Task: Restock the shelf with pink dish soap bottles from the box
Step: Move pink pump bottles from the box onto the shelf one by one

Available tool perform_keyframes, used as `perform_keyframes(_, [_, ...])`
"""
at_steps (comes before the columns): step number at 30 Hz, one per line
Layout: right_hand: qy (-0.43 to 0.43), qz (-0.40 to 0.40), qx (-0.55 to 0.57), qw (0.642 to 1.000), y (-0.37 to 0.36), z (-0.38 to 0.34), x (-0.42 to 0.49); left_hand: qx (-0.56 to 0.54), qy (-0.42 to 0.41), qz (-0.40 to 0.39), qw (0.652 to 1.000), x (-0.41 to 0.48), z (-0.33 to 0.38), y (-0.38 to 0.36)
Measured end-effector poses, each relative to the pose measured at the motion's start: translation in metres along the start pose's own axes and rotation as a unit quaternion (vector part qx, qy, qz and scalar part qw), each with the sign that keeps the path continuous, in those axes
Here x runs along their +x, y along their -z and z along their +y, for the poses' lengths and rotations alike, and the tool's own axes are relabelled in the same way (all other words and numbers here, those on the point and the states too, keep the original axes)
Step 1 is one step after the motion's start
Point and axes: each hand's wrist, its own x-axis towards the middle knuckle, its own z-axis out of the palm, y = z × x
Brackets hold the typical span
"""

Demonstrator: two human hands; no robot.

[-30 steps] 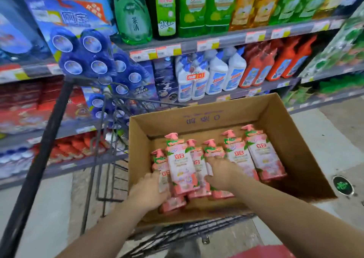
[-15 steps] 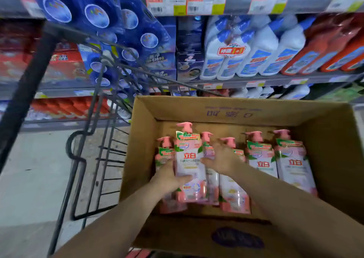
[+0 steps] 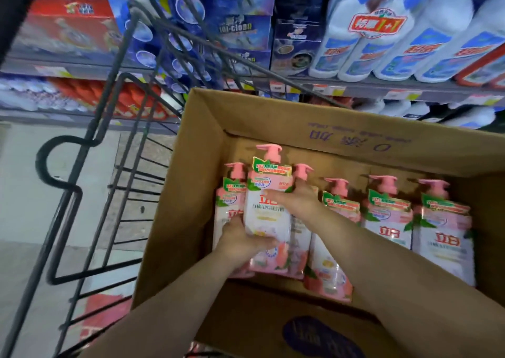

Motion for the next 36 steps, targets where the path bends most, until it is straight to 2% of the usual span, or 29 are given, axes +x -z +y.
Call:
perform_keyframes(5, [-0.028, -0.028, 0.1, 0.994, 0.0, 0.0, -0.002, -0.104, 0.059, -0.046, 0.992, -0.006, 0.002, 0.0])
perform_keyframes(9, [-0.026, -0.048, 0.129, 0.99, 0.0, 0.001, -0.006, -0.12, 0.021, -0.048, 0.991, -0.013, -0.004, -0.007])
perform_keyframes(12, [-0.007, -0.044, 0.13, 0.991, 0.0, 0.002, -0.012, -0.128, 0.014, -0.026, 0.991, -0.019, -0.007, -0.008])
perform_keyframes(18, [0.023, -0.034, 0.139, 0.989, 0.016, -0.015, -0.045, -0.129, -0.027, -0.03, 0.991, -0.052, 0.008, -0.002])
perform_keyframes(22, [0.046, -0.036, 0.171, 0.984, 0.035, -0.035, -0.078, -0.139, -0.084, -0.019, 0.987, -0.089, 0.027, -0.001])
perform_keyframes(28, [0.124, -0.031, 0.142, 0.982, 0.057, -0.071, -0.131, -0.17, -0.161, 0.019, 0.972, -0.148, 0.053, -0.001])
perform_keyframes(36, [0.235, -0.077, 0.114, 0.962, 0.064, -0.124, -0.206, -0.236, -0.273, 0.09, 0.928, -0.223, 0.06, 0.003])
